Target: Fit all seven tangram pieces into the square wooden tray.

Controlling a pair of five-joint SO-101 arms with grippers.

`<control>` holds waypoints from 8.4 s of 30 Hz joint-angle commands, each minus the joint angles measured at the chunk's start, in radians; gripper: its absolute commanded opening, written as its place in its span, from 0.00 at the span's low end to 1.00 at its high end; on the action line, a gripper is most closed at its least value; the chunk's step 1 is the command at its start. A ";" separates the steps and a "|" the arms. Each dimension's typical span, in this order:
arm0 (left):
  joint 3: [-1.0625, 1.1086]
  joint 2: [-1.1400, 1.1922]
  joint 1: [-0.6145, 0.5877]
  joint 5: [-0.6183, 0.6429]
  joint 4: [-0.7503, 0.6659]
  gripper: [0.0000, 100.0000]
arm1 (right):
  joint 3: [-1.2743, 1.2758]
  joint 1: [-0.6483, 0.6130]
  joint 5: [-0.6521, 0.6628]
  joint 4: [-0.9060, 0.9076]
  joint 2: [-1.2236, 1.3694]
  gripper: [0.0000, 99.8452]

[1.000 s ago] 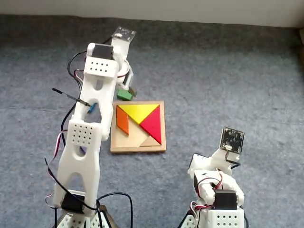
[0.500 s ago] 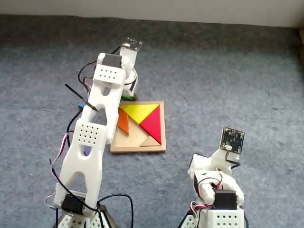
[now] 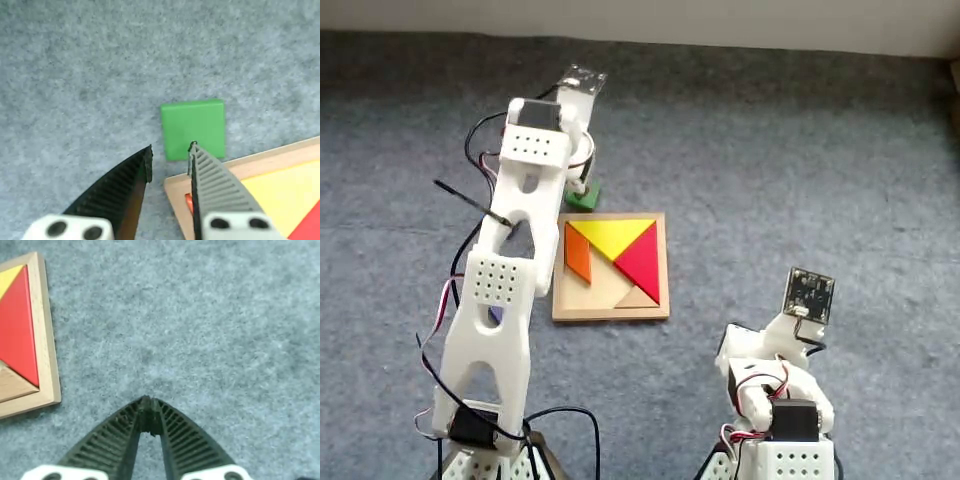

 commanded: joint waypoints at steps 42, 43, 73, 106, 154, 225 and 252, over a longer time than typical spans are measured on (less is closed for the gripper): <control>-0.018 0.108 -0.122 -0.006 -0.095 0.07 | 0.143 0.012 0.009 -0.019 -0.013 0.00; -0.018 0.102 -0.131 -0.032 -0.072 0.06 | 0.143 0.012 0.009 -0.019 -0.013 0.00; 0.783 -0.671 -0.240 -0.242 0.031 0.02 | 0.143 0.012 0.009 -0.019 -0.013 0.00; 0.785 -0.398 -0.199 -0.166 -0.236 0.24 | 0.143 0.012 0.009 -0.019 -0.013 0.00; 0.608 -0.231 -0.131 -0.130 0.017 0.26 | 0.143 0.012 0.009 -0.019 -0.013 0.00; 0.622 -0.549 -0.101 0.008 0.002 0.21 | 0.143 0.013 0.009 -0.019 -0.013 0.00; 0.616 -0.229 -0.163 -0.066 -0.172 0.17 | 0.143 0.013 0.009 -0.019 -0.013 0.00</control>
